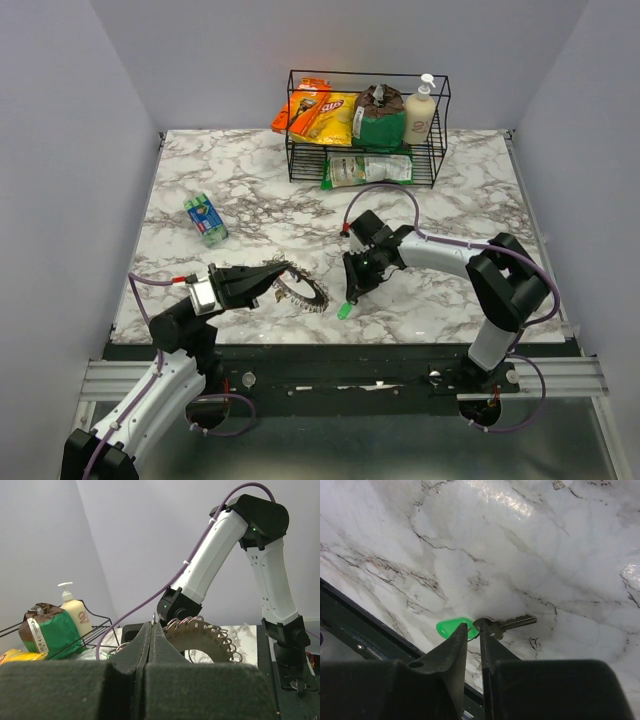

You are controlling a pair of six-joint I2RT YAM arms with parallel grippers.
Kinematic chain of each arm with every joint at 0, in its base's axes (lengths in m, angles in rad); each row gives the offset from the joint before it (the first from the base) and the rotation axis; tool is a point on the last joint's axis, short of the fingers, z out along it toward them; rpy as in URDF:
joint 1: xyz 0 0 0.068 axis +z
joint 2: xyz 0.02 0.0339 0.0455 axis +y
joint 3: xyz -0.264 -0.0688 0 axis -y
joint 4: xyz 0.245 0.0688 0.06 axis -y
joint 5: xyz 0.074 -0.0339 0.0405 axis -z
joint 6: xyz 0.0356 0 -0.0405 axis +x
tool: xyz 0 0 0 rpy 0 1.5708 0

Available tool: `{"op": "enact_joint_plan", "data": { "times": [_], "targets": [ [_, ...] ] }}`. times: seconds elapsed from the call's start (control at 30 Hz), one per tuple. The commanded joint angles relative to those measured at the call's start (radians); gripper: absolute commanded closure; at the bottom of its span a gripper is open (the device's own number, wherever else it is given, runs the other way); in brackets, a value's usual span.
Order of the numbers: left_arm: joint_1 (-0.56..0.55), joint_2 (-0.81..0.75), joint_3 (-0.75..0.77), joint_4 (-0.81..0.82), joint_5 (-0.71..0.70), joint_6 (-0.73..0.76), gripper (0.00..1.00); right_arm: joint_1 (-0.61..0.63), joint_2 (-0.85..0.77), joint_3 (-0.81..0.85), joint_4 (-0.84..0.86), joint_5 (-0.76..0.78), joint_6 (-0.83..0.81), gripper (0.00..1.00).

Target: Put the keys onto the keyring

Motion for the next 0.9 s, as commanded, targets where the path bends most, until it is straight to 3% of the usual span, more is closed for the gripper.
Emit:
{"op": "enact_joint_plan", "data": {
  "times": [0.0,0.33,0.57,0.87],
  "targets": [
    [-0.005,-0.009,0.016,0.029,-0.021,0.022,1.00,0.014,0.019,0.035,-0.023,-0.021,-0.015,0.76],
    [-0.006,-0.012,0.017,0.017,-0.022,0.027,1.00,0.032,0.014,0.066,-0.031,-0.046,-0.053,0.76],
    [-0.008,-0.018,0.017,0.001,-0.025,0.033,1.00,0.034,-0.026,0.074,-0.070,0.029,-0.050,0.66],
    [-0.011,-0.020,0.016,-0.005,-0.025,0.038,1.00,0.054,-0.027,0.097,-0.152,0.108,-0.032,0.62]
  ]
}}
